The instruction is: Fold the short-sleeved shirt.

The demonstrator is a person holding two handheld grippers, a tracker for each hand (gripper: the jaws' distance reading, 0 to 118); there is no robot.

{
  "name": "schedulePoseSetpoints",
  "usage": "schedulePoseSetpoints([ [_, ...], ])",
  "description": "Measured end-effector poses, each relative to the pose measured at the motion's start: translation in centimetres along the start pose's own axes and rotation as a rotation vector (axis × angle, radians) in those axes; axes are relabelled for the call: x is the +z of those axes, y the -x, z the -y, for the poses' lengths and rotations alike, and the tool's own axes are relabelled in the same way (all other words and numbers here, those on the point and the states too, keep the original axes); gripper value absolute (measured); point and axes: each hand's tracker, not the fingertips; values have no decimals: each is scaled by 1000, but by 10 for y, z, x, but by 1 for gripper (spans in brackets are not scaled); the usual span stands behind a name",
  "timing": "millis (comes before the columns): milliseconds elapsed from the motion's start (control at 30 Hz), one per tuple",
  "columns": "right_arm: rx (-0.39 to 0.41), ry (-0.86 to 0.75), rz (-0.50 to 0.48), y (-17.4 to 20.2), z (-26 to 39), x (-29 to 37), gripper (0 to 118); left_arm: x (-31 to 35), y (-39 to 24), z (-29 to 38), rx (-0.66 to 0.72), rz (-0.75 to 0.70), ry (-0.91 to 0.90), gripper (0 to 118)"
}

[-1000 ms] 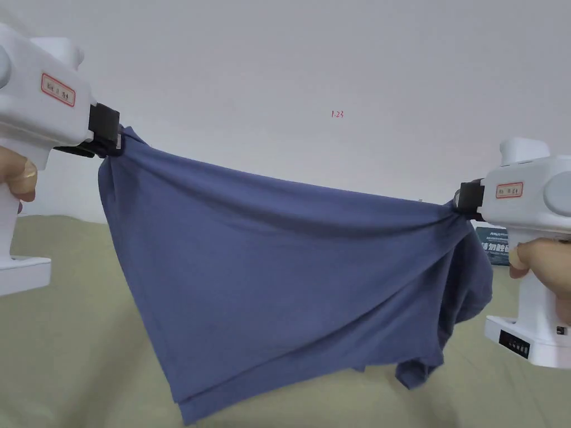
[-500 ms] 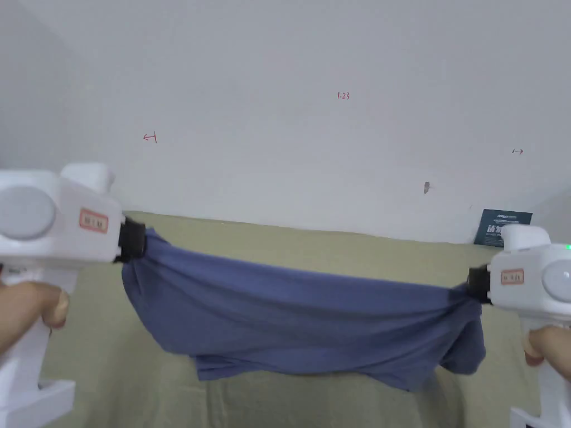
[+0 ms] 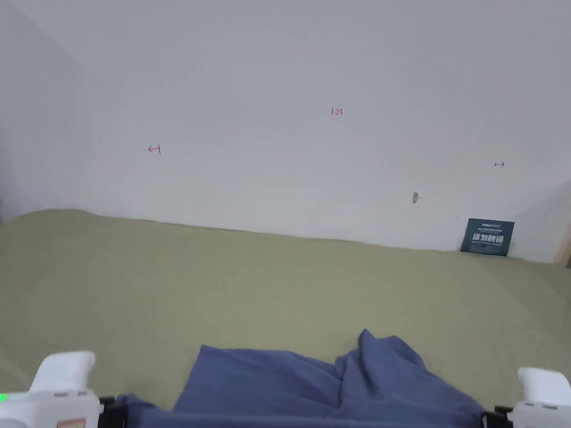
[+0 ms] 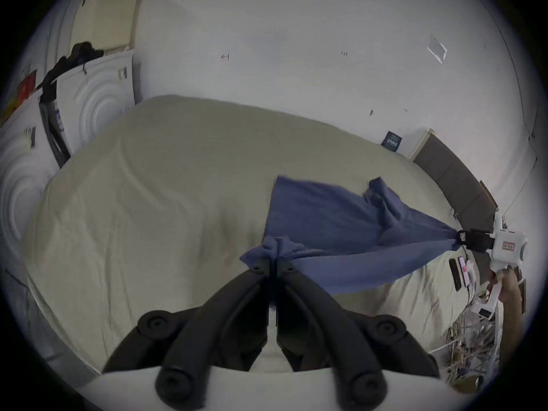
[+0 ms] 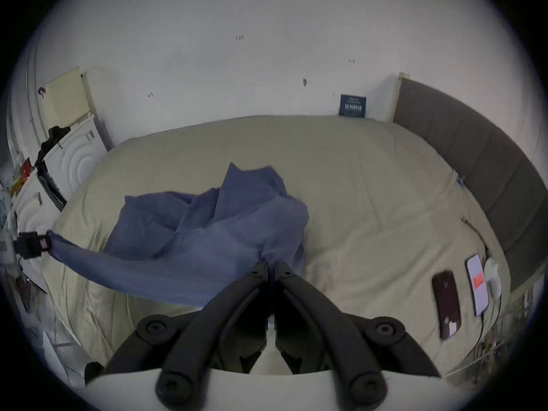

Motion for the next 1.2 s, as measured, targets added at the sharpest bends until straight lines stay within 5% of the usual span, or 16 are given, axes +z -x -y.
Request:
schedulePoseSetpoints([
  [300,-116,120,34,-10,102,4,3,13,20,114,64,-10,172,5],
  [367,-115,128,105,-14,120,9,2,13,25,134,73,-35,210,5],
  [533,-171,92,78,-28,134,30,2,16,26,141,101,-4,210,5],
  [567,-147,60,110,-26,131,38,2,19,23,135,84,-34,222,19],
  [667,-73,-32,107,-22,116,70,3,43,12,117,29,-105,112,93],
  [733,-22,-128,116,-13,107,99,5,74,3,105,9,-92,-53,95],
  [833,75,-218,87,2,98,133,10,111,-13,94,-48,-57,-239,89],
  [867,99,-239,85,6,98,140,10,120,-18,94,-71,-42,-282,74],
  [933,109,-300,85,14,103,153,8,130,-29,95,-108,-63,-359,16],
  [967,121,-334,87,18,107,158,3,131,-34,98,-136,-83,-397,0],
  [1200,123,-317,76,32,127,153,1,118,-32,109,-137,-86,-361,0],
])
